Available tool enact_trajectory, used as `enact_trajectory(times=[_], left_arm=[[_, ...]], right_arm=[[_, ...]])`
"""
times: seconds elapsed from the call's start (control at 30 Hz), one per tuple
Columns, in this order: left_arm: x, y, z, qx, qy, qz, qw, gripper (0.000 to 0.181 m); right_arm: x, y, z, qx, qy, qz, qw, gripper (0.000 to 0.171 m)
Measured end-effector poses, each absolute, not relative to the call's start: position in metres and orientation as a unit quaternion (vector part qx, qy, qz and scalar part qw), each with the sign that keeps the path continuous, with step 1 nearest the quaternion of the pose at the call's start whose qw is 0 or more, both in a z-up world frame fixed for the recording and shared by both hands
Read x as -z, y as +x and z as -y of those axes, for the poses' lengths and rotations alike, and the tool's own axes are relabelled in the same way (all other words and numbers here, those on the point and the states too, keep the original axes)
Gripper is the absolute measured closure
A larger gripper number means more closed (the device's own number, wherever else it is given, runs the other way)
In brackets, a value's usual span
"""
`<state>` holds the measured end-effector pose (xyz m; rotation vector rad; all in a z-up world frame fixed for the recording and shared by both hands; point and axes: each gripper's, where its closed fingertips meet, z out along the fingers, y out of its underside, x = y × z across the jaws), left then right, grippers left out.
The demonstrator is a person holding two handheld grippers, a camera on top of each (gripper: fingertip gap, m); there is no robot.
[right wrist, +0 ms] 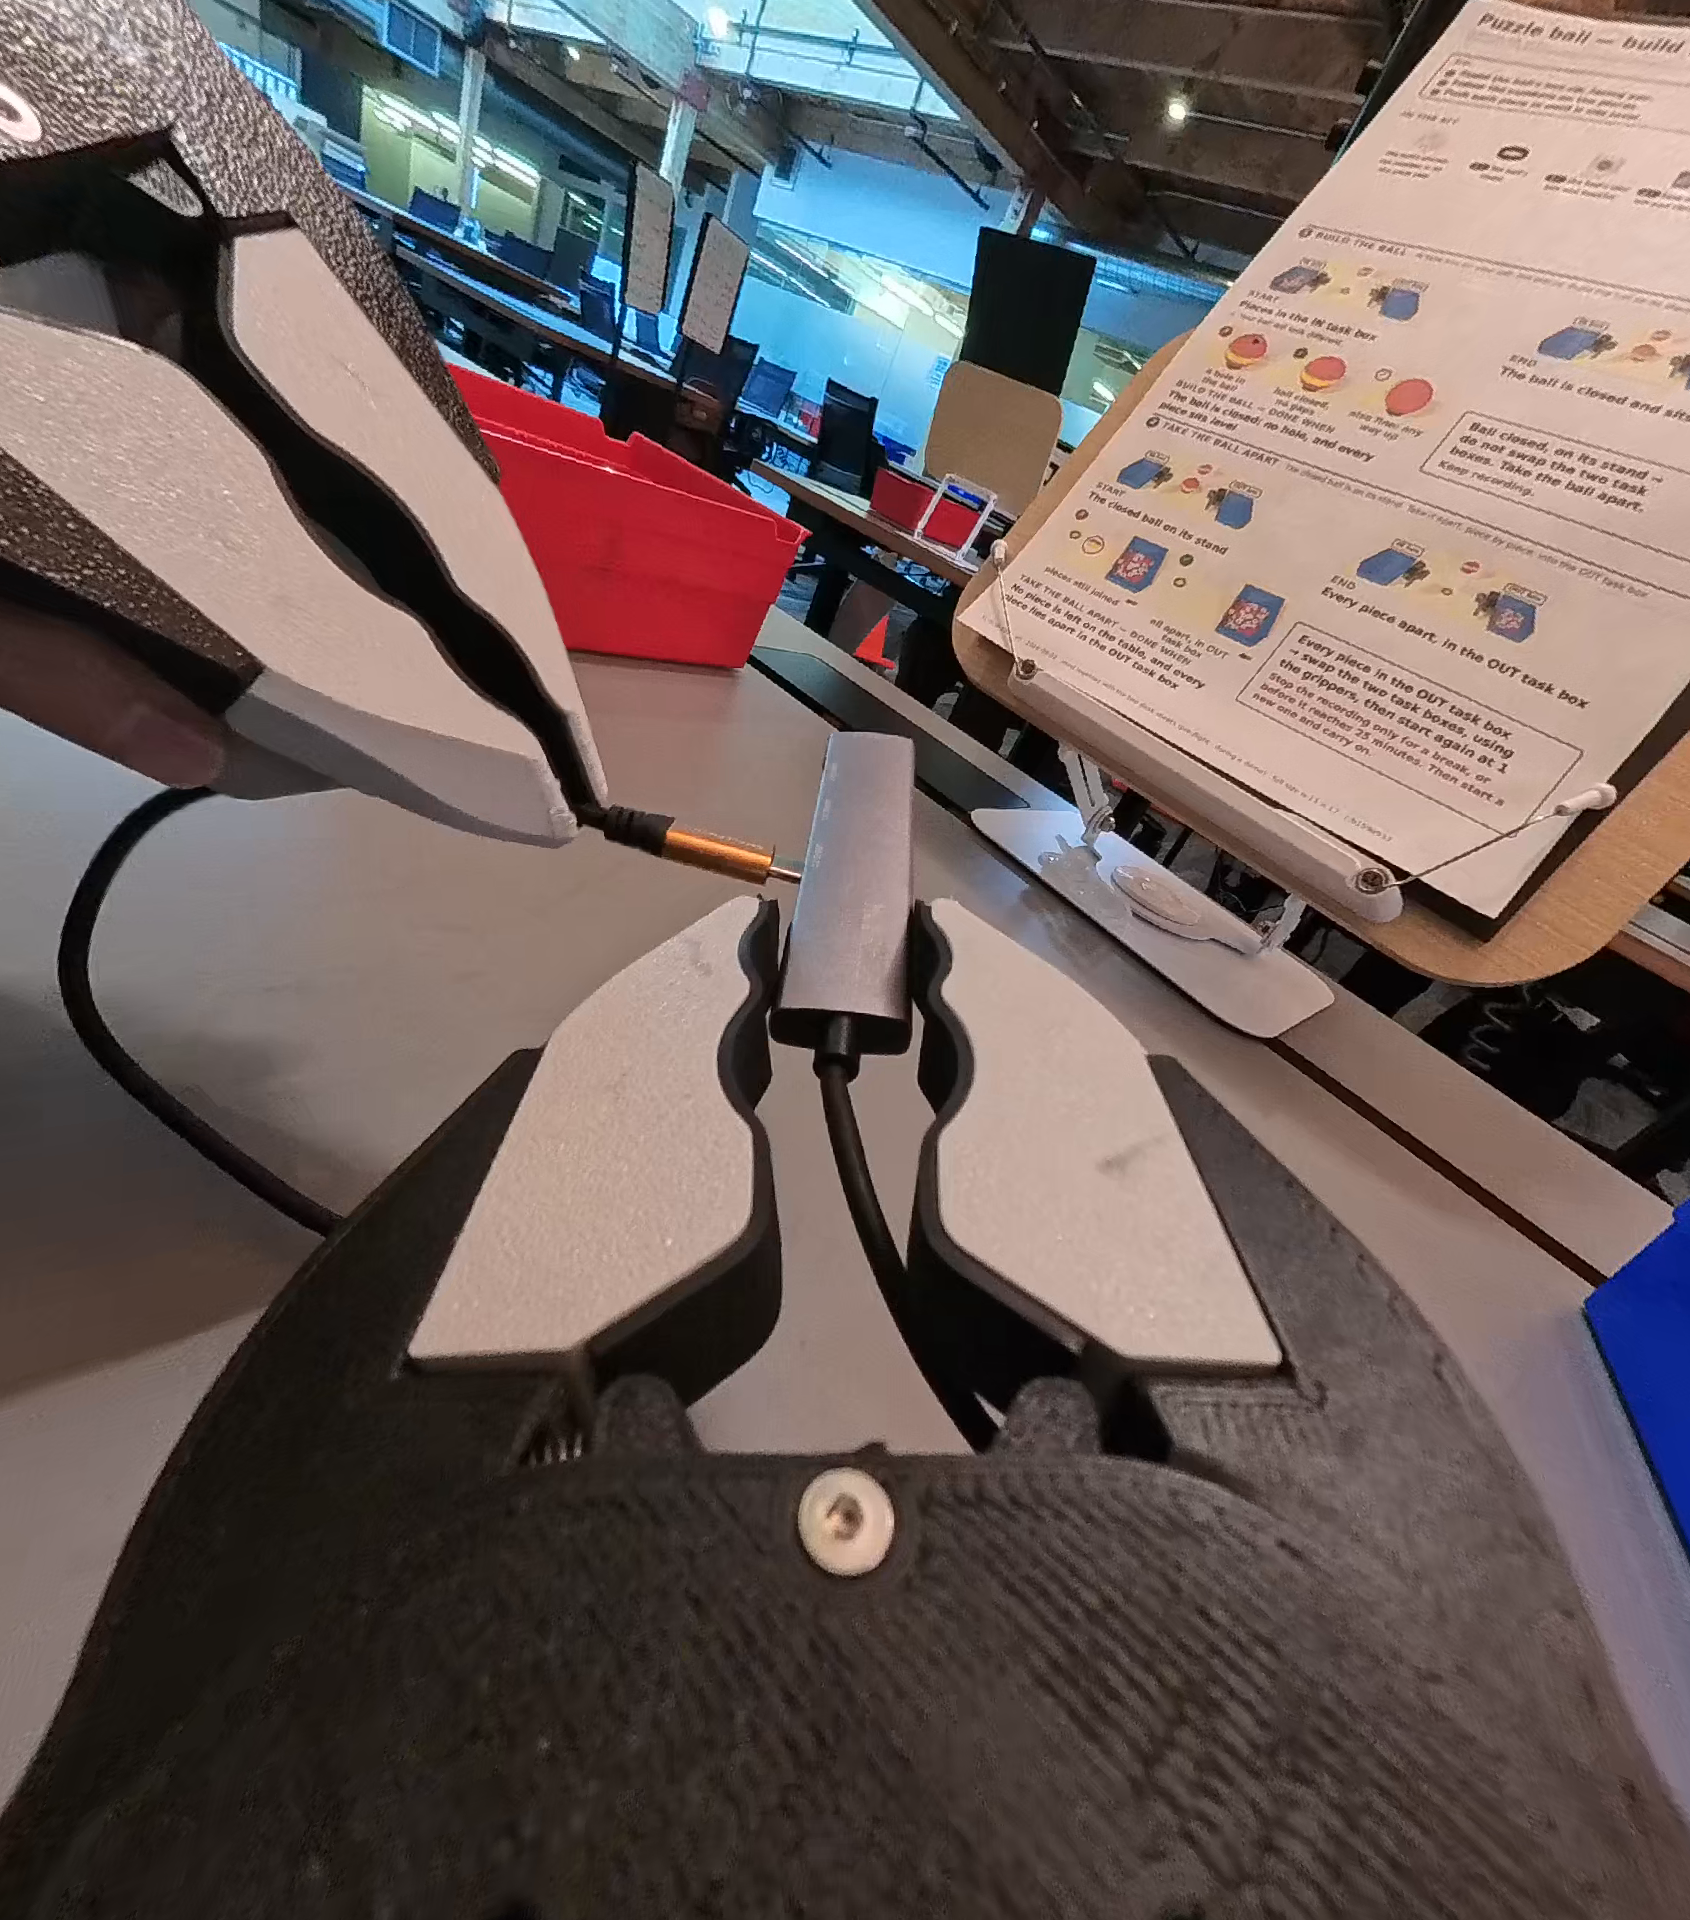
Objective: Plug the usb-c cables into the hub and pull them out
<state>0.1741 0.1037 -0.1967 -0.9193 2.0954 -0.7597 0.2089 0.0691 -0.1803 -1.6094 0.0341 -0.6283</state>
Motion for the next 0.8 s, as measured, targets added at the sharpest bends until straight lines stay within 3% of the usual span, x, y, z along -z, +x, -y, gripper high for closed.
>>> enact_trajectory(times=[0.43, 0.8], left_arm=[[0.193, 0.181, -0.102, 0.285, -0.334, -0.803, 0.403, 0.178], [0.172, 0.19, -0.085, 0.475, -0.368, -0.709, 0.369, 0.169]], right_arm=[[0.178, 0.212, -0.066, 0.262, -0.704, -0.031, 0.66, 0.146], [0.168, 0.216, -0.058, 0.246, -0.677, -0.062, 0.691, 0.146]])
